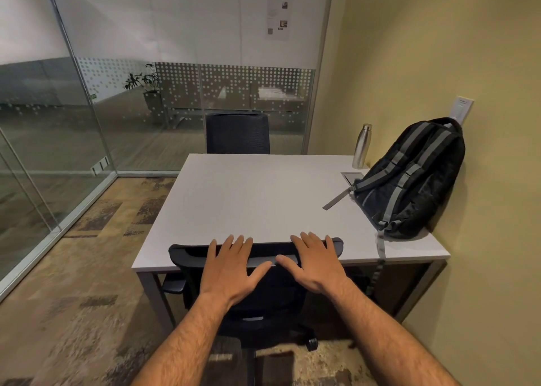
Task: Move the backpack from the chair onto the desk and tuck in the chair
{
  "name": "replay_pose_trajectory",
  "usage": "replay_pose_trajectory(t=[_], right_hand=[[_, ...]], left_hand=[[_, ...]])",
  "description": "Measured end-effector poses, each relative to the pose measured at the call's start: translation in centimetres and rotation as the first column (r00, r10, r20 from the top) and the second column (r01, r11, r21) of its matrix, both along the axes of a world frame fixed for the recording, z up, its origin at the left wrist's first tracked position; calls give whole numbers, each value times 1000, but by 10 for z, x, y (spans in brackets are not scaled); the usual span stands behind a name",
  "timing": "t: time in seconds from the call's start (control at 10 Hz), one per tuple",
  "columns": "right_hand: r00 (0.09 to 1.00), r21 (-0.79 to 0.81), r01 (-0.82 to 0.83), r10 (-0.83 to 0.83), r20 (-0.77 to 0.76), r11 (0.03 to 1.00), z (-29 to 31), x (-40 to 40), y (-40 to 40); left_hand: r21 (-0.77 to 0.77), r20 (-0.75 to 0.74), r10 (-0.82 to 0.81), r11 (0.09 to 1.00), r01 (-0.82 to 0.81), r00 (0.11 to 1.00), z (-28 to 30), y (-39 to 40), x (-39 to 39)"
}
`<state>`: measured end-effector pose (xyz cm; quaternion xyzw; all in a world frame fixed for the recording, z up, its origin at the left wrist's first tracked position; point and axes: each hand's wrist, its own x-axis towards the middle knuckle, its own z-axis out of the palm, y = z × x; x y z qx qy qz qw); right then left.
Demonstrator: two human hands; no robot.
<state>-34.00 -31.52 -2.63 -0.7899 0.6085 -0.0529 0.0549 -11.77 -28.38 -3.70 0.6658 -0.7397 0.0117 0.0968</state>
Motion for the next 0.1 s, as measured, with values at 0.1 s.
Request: replay_pose_trajectory(t=[0.1], right_hand=[[999,8,-34,33,37,999,-4,-5,18]], left_hand=[[-45,28,-2,999,3,1000,-5,16,-9]])
